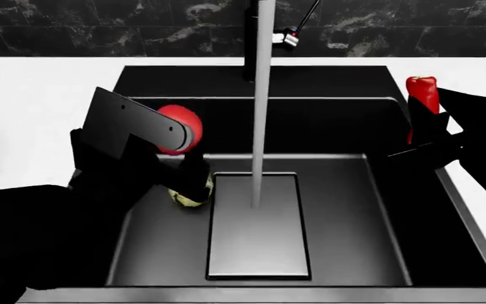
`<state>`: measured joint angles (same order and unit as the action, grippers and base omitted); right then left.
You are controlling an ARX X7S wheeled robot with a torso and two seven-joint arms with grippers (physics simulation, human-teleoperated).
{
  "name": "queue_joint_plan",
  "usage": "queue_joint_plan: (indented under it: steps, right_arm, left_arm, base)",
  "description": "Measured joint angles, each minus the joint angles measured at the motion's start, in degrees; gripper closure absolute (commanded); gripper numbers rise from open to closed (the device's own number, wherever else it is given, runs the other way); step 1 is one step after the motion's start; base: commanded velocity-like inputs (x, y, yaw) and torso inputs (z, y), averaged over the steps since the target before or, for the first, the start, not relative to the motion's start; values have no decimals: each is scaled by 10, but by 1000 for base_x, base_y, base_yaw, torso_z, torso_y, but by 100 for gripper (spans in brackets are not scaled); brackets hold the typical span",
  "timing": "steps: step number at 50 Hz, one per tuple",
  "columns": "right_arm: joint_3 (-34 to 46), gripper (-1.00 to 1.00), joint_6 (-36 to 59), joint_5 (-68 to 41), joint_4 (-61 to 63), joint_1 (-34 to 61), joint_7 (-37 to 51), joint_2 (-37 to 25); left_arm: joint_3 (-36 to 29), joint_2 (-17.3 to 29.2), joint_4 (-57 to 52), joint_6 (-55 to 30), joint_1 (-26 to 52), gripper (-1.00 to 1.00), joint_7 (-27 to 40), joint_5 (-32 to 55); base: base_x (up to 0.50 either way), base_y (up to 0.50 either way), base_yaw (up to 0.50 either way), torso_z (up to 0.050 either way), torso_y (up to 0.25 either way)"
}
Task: Pick the tomatos and chili peppers from the sink and place them in one bowl. Place the artichoke in the other bowl. Then turn off the sink faucet.
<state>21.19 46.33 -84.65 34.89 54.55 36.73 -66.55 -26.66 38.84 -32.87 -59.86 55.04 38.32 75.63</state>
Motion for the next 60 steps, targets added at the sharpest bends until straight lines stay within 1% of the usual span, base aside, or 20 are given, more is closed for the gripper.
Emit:
queue_joint_plan:
  steps: [4, 11, 32, 46, 60]
  right_arm:
    - [0, 100, -1, 1, 1, -1, 0, 0]
    - [0, 100, -1, 2, 2, -1, 0, 0]
    - [-5, 100, -7, 8, 3, -7, 9, 0]
    - [-6, 100, -7, 11, 4, -7, 18, 1]
    - [-7, 100, -11, 23, 8, -11, 30, 1]
  left_arm:
    - [-1, 1, 0, 1, 0, 100, -3, -5]
    - [-2, 1, -3, 6, -5, 100, -7, -9]
    - [-3, -7, -3, 17, -4, 100, -10, -10]
    - [-3, -11, -2, 22, 0, 100, -10, -10]
    - [-4, -12, 0, 26, -1, 100, -10, -11]
  base:
    - [-500, -196, 0, 0, 0]
    - [-401, -455, 0, 0, 0]
    - [-220, -500, 0, 0, 0]
    - [-177, -500, 0, 0, 0]
    - [-6, -500, 0, 0, 0]
